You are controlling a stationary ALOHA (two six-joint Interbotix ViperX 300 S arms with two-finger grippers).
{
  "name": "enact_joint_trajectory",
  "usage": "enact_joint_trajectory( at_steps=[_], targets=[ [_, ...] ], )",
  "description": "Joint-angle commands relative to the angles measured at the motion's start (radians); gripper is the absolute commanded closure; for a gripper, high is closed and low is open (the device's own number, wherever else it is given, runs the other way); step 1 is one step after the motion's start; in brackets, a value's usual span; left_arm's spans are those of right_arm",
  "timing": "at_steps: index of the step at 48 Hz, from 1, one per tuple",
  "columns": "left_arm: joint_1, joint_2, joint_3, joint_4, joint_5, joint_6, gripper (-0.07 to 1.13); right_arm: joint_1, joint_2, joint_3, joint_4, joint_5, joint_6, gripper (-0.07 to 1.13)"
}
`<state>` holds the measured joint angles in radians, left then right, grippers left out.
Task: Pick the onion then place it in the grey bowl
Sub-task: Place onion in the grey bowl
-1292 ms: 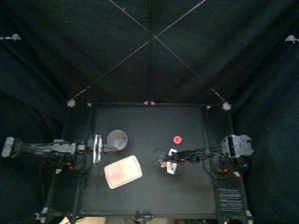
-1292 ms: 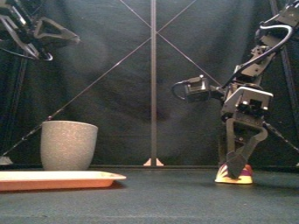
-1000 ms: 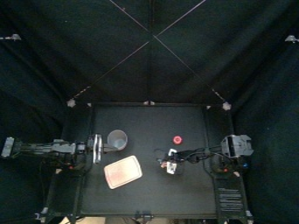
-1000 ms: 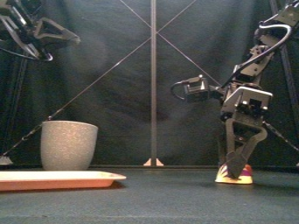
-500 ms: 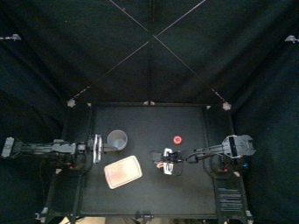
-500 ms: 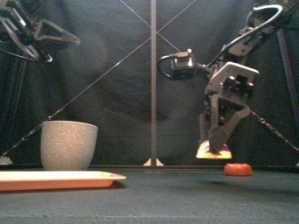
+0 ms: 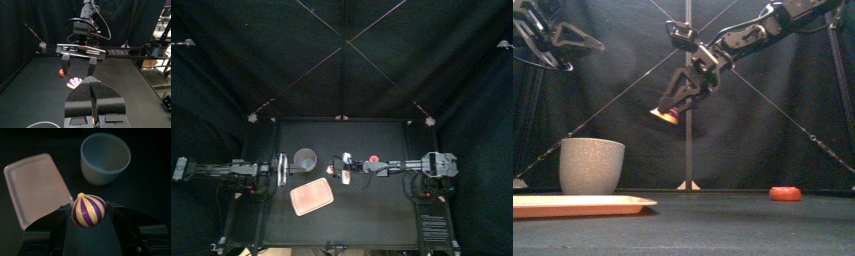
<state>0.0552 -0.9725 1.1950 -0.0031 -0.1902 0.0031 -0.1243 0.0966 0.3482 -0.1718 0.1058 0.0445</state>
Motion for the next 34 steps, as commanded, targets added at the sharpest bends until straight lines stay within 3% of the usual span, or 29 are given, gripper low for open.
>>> enact_joint_trajectory(
  at_steps=[1,26,34],
  targets=[
    [0.002,0.003,-0.012,0.002,-0.012,0.002,0.94,-0.031,0.028,-0.095,-0.032,-0.054,0.003,0.29],
    [0.003,0.003,0.000,0.000,-0.021,0.000,0.94,-0.074,0.316,-0.453,-0.017,-0.086,0.002,0.27],
    [0.005,0.003,0.000,0.002,-0.029,0.000,0.94,-0.074,0.353,-0.505,-0.025,-0.069,0.003,0.16]
  ],
)
